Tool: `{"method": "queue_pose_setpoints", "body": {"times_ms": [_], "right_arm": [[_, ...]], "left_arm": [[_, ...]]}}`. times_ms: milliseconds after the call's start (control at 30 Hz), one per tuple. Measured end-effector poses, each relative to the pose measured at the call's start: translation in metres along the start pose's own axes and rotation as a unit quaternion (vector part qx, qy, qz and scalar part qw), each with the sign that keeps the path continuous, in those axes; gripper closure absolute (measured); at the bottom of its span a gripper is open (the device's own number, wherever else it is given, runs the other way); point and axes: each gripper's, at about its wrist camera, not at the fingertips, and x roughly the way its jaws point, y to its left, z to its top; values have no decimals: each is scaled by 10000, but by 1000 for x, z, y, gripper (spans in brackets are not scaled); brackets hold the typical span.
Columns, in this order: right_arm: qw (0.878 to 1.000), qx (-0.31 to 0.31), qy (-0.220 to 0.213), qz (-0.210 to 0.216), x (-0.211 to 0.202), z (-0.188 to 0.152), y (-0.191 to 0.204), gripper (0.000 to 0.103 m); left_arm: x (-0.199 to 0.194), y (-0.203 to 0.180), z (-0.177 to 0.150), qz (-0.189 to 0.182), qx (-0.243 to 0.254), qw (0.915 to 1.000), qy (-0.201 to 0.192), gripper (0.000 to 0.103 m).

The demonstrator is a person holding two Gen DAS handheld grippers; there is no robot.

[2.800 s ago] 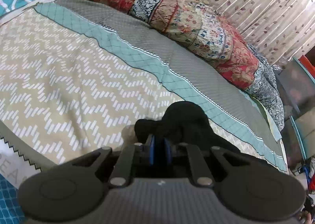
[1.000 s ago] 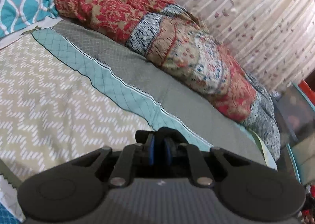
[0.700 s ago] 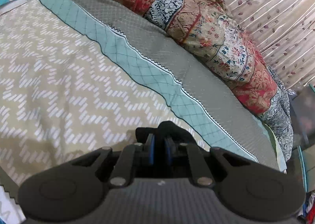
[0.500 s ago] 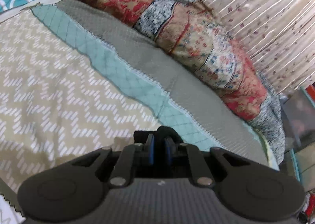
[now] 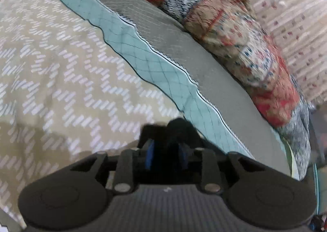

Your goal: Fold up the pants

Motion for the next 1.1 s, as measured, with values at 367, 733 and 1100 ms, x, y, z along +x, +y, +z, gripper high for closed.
{"method": "queue_pose_setpoints", "body": {"times_ms": [367, 733, 1100], "right_arm": [[9853, 443, 786, 1450, -70, -60, -14, 58], [8524, -1860, 2216, 4355, -188, -142, 157, 54], [7268, -2307, 3145, 5654, -300, -240, 227, 52]], "left_arm": [[-83, 22, -35, -91, 702, 9975, 55, 24], [-136, 38, -106, -243, 1072, 9913, 726, 15], [-166, 104, -135, -559, 35, 9938, 959, 15]]}}
